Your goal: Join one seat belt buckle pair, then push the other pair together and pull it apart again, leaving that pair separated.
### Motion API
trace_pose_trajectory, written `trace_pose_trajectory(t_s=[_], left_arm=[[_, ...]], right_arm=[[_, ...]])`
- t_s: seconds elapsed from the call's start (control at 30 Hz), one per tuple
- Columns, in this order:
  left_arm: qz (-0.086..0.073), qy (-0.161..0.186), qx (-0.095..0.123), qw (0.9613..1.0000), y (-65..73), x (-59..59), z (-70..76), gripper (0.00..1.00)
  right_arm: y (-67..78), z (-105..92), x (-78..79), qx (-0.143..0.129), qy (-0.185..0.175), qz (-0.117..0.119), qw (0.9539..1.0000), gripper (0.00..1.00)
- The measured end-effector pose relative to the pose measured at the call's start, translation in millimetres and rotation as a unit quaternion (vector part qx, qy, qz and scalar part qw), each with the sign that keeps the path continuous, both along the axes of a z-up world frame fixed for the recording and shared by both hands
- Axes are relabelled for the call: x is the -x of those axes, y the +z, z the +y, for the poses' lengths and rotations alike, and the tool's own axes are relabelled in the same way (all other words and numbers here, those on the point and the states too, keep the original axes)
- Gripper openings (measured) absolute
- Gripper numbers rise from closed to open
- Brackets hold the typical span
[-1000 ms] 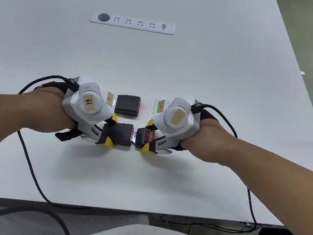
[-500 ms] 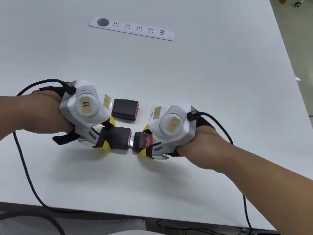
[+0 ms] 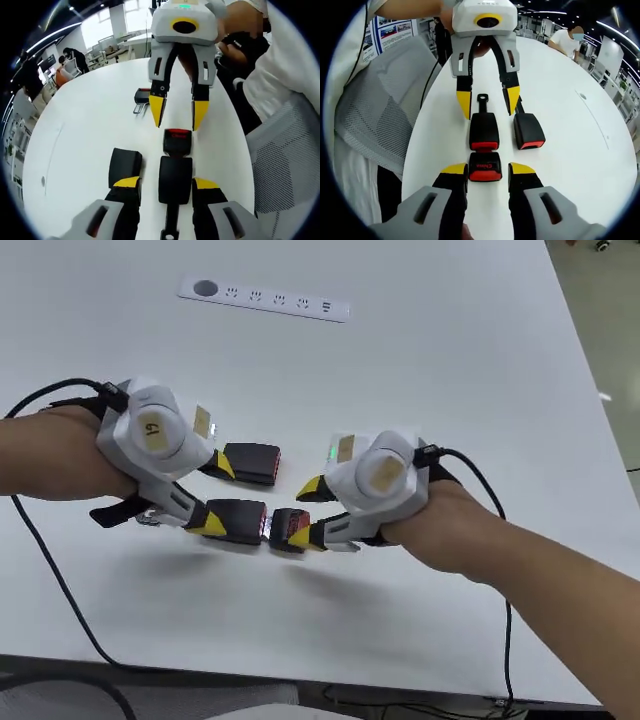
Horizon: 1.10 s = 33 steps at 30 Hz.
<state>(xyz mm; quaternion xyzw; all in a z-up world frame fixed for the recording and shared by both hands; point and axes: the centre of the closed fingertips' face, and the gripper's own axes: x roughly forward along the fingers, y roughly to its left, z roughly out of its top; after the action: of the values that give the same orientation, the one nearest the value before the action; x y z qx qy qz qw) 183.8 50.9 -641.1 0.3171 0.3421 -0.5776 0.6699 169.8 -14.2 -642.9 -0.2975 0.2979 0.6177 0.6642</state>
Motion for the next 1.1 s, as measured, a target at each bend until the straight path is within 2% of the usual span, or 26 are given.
trace_pose_trajectory(t_s=[0.13,0.2,0.27,0.37,0.47,0.6,0.8,0.93,1.0,1.1], left_arm=[[-0.007,-0.001,0.003,1.0000,1.0,-14.9,0.1,0.42],[-0.023,-0.008,0.000,0.9997,0.8,-20.7,-2.0,0.41],[-0.020,-0.002,0.000,0.9998,-0.8,-31.6,3.7,0.42],[-0.017,0.001,-0.001,0.9998,-3.5,-39.8,7.5,0.43],[-0.020,-0.006,-0.009,0.9997,-4.4,-45.8,9.7,0.40],[-0.014,0.004,-0.003,0.9999,-5.9,-58.0,9.7,0.41],[-0.009,0.004,-0.003,0.9999,-11.5,-65.3,2.5,0.39],[-0.006,-0.010,-0.005,0.9999,-16.8,-66.9,-2.5,0.37],[-0.005,-0.012,-0.010,0.9999,-15.5,-68.4,-4.1,0.37],[-0.006,-0.021,-0.024,0.9995,-24.6,-69.9,-3.8,0.37]], right_arm=[[1.9,-13.0,-15.6,0.006,-0.008,-0.011,0.9999,0.28],[-0.2,-23.8,-25.7,0.013,-0.015,-0.014,0.9997,0.27],[0.4,-35.7,-33.4,0.022,-0.023,-0.020,0.9993,0.29],[-0.7,-52.3,-43.4,0.031,-0.030,-0.022,0.9988,0.30],[-5.0,-71.0,-56.3,0.050,-0.041,-0.042,0.9970,0.32],[-10.8,-89.8,-67.7,0.061,-0.053,-0.039,0.9959,0.32],[-15.5,-105.7,-78.9,0.068,-0.068,-0.034,0.9948,0.32],[-21.1,-110.1,-78.9,0.080,-0.060,-0.033,0.9945,0.33],[-27.7,-111.3,-79.8,0.083,-0.054,-0.029,0.9947,0.33],[-36.3,-114.9,-82.1,0.092,-0.046,-0.026,0.9944,0.33]])
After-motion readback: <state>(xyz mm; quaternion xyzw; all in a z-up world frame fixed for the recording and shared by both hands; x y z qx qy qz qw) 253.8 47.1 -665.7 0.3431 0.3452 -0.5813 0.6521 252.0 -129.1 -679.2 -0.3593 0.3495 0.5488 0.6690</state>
